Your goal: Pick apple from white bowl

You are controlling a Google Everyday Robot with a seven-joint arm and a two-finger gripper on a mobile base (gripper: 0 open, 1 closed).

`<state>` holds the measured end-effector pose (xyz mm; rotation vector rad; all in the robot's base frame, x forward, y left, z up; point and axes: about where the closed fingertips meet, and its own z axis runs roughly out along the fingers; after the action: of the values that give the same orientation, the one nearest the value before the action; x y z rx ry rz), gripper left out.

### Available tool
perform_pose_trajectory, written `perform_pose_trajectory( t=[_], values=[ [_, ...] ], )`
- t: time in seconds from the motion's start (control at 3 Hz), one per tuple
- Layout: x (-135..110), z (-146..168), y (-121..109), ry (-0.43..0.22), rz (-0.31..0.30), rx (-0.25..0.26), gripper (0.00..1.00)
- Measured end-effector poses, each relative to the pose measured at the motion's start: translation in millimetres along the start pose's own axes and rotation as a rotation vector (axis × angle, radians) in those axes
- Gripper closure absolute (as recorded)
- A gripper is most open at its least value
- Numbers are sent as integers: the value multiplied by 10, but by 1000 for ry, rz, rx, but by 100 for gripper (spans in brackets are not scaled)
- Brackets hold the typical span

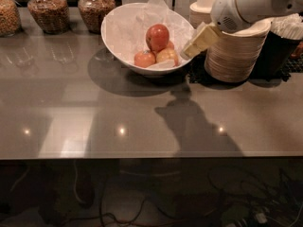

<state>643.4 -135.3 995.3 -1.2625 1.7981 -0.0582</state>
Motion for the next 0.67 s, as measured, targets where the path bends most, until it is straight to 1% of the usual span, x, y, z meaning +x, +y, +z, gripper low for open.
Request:
perform_pose_trajectory(
  t=[0.33, 0.67],
  values=[
    [-193, 232, -77, -31, -22, -33, 0],
    [-310, 489, -99, -74, -21, -94, 0]
  ],
)
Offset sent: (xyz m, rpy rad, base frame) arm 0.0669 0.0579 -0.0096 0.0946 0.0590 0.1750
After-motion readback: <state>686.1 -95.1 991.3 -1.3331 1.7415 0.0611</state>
